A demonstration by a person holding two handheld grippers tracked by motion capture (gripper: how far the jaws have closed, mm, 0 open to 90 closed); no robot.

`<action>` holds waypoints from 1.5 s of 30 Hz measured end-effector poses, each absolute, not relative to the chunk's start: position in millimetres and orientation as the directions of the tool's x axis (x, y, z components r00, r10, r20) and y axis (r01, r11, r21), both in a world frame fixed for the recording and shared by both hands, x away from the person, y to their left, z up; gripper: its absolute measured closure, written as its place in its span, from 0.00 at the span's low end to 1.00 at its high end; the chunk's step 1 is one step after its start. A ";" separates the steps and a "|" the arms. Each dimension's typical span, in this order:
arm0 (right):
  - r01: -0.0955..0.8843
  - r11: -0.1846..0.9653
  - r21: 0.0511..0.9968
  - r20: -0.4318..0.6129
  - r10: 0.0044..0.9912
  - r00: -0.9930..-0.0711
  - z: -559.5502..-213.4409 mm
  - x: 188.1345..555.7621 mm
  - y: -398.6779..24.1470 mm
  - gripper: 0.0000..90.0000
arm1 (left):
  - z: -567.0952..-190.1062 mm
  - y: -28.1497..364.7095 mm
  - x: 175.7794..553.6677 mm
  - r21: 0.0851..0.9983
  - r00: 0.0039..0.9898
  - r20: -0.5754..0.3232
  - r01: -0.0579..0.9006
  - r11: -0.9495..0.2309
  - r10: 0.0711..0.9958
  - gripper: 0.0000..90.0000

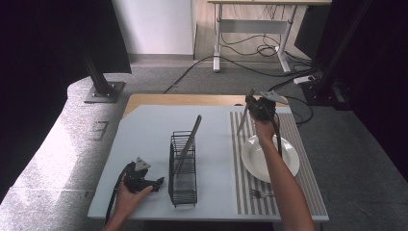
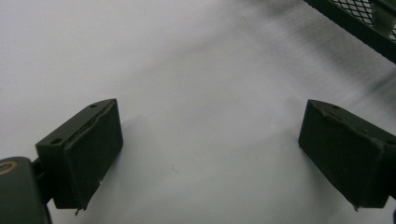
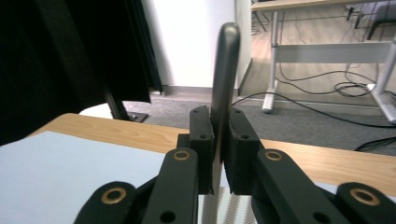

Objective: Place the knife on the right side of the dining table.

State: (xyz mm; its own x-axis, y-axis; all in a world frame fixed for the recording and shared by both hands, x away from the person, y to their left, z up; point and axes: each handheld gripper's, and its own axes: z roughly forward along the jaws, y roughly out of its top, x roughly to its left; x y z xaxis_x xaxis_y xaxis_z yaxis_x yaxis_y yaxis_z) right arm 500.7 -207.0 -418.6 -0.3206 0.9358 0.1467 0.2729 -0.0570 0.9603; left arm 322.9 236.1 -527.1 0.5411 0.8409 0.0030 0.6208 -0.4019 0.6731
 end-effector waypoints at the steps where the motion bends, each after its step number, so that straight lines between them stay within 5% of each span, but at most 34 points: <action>1: 0.276 -0.057 0.959 0.147 0.938 -0.315 -418.8 501.1 -210.2 0.91 | -527.3 236.0 322.9 0.674 0.541 0.004 0.620 -0.402 0.841 0.06; 28: 0.413 -0.112 0.904 0.204 0.961 -0.185 -446.4 501.3 -281.9 0.77 | -527.3 236.0 322.9 0.674 0.541 0.004 0.620 -0.402 0.841 0.06; 45: 0.482 -0.237 0.844 0.332 0.936 -0.120 -470.9 502.3 -309.1 0.74 | -527.3 236.0 322.8 0.675 0.541 0.005 0.619 -0.402 0.841 0.06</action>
State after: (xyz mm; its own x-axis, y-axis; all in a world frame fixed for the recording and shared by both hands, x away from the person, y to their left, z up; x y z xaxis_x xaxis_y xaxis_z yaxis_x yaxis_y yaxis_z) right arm 502.3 -309.1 -470.9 -0.1203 0.9357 0.3317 0.4817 -0.2372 0.8436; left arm 322.8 236.0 -527.3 0.5407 0.8412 0.0051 0.6190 -0.4020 0.6747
